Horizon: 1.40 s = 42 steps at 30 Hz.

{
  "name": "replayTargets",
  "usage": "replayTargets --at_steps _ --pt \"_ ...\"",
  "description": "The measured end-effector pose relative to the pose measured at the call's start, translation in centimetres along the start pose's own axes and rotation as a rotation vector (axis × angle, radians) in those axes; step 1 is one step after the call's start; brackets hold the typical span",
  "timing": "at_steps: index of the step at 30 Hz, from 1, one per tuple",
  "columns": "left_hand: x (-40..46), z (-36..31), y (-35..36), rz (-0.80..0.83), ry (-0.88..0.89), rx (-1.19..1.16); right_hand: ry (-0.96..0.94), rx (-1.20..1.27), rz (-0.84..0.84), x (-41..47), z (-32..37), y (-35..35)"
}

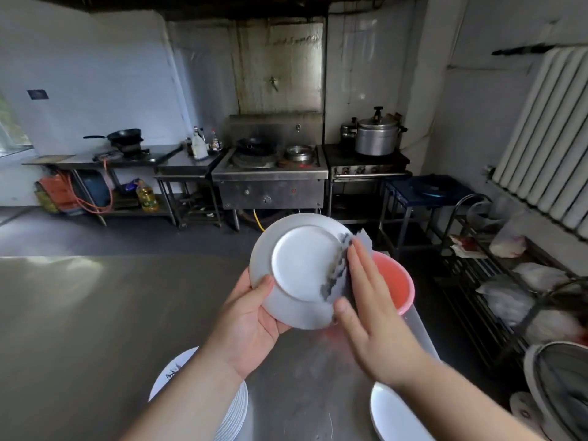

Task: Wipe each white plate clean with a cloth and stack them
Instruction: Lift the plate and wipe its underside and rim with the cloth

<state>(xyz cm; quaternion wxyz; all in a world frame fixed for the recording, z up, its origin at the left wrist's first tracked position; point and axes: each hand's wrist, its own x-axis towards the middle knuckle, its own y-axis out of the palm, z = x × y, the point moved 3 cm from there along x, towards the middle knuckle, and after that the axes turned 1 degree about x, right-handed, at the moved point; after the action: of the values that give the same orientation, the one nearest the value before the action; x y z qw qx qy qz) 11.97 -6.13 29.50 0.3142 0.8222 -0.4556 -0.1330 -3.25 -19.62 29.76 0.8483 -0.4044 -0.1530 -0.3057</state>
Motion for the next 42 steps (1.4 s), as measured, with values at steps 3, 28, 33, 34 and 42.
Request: replayTargets --at_steps 3,28,33,34,42 --pt "0.1 0.1 0.5 0.012 0.023 -0.02 0.023 0.035 -0.025 2.7 -0.3 -2.5" --pt "-0.7 1.7 1.4 -0.06 -0.009 -0.056 -0.007 -0.087 -0.075 -3.9 1.6 2.4" --pt "-0.6 1.7 1.6 -0.052 0.014 -0.071 0.122 -0.044 -0.098 0.5 0.1 -1.2" --pt "-0.5 1.8 1.8 -0.06 0.02 -0.071 0.112 -0.028 -0.097 0.2 0.4 -0.9" --pt "-0.4 3.1 2.5 -0.09 -0.009 -0.094 0.099 0.171 -0.169 -3.2 1.3 2.3"
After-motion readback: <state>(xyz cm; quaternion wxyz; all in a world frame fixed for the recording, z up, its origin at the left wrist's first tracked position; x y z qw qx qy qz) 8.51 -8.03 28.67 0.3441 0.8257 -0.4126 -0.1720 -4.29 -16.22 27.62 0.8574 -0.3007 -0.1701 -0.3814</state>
